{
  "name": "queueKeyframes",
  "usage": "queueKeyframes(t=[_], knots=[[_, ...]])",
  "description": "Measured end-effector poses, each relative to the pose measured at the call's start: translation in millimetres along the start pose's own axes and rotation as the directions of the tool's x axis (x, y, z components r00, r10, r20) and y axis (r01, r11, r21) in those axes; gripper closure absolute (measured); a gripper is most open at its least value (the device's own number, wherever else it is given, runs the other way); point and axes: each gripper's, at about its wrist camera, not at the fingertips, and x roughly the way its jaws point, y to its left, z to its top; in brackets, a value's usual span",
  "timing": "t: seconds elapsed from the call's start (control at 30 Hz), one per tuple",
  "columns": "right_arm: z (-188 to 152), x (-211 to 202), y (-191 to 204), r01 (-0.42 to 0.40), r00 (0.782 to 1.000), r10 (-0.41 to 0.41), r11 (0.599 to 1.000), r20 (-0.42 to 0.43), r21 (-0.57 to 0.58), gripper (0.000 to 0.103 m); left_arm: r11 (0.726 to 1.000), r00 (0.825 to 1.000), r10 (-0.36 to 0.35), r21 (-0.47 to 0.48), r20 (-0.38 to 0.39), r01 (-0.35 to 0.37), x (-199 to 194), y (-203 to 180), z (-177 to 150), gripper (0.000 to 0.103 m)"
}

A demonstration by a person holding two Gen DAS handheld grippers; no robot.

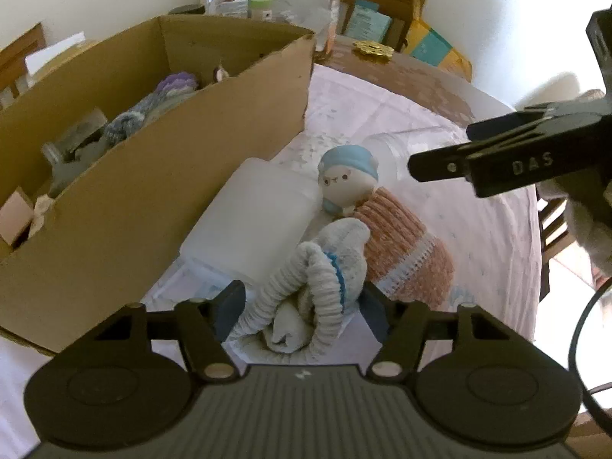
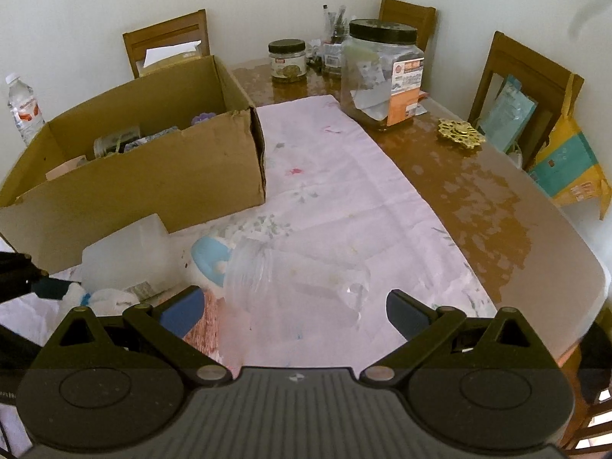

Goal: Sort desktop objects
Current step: 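Grasp the white knitted sock roll with the left gripper while the right grasps the clear plastic jar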

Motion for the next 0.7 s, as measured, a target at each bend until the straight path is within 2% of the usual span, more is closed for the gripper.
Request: queueKeyframes(t=[0.5,0.7], knots=[[12.4,29.0,1.7,0.029,0.999,-0.028,1.0,-0.015,0.007,0.0,1.0,1.0,0.002,-0.006,-0.005,-0.002,0.6,-2.4,1.3,0.042],[10.4,34.0,-5.5,0.022,0.999,-0.021,0.999,-0.025,0.043,0.0,1.0,1.0,0.005,-0.007,-0.003,-0.005,0.9,-2.7,1.2,0.042]])
